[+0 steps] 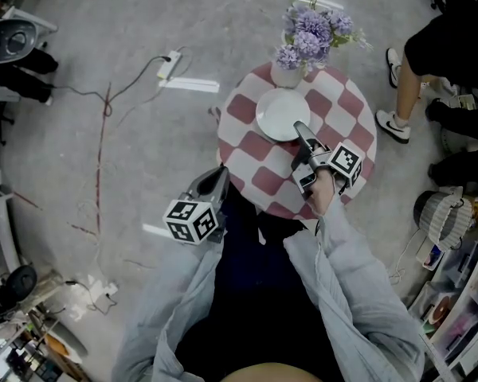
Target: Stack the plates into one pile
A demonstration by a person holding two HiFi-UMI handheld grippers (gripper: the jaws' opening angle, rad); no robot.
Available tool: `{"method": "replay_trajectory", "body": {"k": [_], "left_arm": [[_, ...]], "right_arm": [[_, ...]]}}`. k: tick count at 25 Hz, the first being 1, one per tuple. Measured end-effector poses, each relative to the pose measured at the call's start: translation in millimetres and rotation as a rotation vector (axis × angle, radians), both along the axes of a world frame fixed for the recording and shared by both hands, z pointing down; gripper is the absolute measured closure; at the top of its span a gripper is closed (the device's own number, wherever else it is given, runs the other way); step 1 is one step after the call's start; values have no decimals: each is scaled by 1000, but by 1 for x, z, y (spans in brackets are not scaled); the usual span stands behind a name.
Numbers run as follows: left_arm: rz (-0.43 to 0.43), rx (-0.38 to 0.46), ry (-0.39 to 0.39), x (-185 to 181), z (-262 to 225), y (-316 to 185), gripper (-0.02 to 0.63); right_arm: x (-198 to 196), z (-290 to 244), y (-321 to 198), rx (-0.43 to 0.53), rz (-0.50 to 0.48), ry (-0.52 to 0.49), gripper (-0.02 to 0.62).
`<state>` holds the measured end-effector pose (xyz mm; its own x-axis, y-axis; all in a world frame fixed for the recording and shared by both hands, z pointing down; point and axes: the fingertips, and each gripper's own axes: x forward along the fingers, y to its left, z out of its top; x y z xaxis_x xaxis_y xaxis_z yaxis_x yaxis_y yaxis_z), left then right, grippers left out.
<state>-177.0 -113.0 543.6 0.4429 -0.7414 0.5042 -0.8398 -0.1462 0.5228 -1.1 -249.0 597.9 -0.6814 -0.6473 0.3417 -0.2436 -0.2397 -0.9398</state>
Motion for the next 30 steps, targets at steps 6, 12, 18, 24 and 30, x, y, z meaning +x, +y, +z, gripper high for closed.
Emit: {"method": "replay_trajectory", "body": {"k": [6,12,18,24,30], "left_arm": [[2,5,4,4,2,2,592],[-3,26,3,4,-4,2,592],[-12,54,4,9,-11,2,592],[-28,57,14,16,-11,10,592],[-32,68,17,22,-17,14,592]], "right_arm": [[-5,-14,-5,41,-16,30,126],[-6,-21,-7,78,-44,84,26],[-18,-10,-13,25,-72,111,6],[-21,-1,-19,-68,-86,158,3],[-16,-2,-18,-119,-63,149,3]]}}
